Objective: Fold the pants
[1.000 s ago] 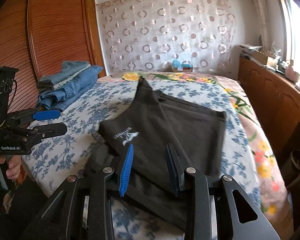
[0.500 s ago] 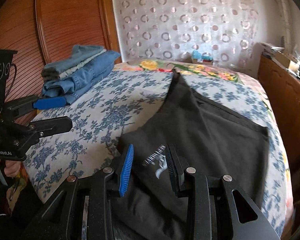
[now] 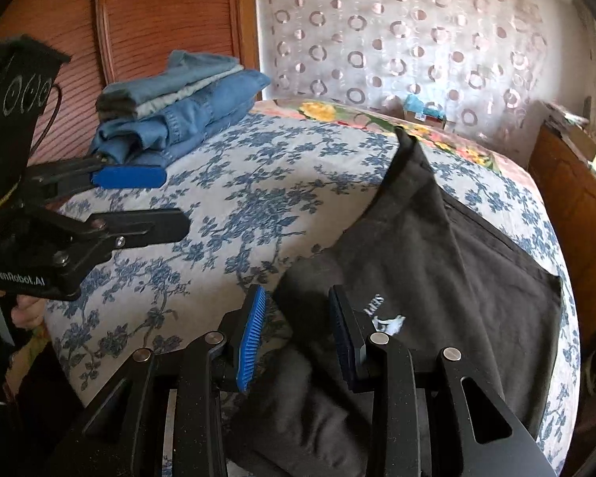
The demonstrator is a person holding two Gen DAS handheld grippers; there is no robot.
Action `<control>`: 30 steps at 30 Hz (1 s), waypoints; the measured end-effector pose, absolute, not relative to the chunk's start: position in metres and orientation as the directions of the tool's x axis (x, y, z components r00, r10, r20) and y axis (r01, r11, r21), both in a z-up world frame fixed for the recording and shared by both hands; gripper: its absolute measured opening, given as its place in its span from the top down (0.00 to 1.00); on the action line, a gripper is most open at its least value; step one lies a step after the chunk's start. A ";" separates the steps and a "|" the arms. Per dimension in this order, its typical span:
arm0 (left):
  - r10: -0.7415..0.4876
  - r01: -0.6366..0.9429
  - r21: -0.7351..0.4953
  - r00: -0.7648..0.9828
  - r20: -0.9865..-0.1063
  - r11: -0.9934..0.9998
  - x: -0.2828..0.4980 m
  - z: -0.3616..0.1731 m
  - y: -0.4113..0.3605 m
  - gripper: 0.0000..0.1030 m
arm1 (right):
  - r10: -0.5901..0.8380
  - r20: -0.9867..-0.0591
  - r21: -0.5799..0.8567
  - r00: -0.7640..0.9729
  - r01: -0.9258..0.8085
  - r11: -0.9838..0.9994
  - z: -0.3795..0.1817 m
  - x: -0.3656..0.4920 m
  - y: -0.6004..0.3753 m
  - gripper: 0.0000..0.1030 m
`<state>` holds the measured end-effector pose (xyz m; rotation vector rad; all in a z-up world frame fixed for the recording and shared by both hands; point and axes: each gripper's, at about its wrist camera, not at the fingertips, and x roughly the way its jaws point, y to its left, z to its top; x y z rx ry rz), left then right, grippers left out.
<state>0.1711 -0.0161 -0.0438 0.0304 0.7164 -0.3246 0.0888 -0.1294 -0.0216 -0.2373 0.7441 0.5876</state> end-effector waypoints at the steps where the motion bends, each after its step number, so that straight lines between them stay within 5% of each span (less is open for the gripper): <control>1: -0.282 0.302 -0.083 0.707 -0.649 0.950 0.171 -0.044 -0.016 0.28 | 0.408 -0.700 -0.012 0.586 -0.581 0.814 -0.023 0.089 -0.127 0.67; 7: -0.281 0.297 -0.086 0.712 -0.643 0.951 0.165 -0.042 -0.012 0.28 | 0.299 -0.717 -0.127 0.630 -0.539 0.833 -0.031 0.090 -0.114 0.67; 9: -0.281 0.294 -0.090 0.713 -0.643 0.952 0.163 -0.043 -0.011 0.28 | 0.299 -0.715 -0.127 0.632 -0.539 0.833 -0.032 0.090 -0.114 0.86; 12: -0.279 0.289 -0.092 0.713 -0.643 0.953 0.162 -0.044 -0.010 0.28 | 0.322 -0.697 -0.105 0.641 -0.535 0.838 -0.026 0.088 -0.118 0.94; 30: -0.318 0.365 -0.067 0.688 -0.653 0.929 0.214 -0.037 -0.053 0.28 | 0.259 -0.619 -0.076 0.742 -0.385 0.920 0.007 0.134 -0.201 0.94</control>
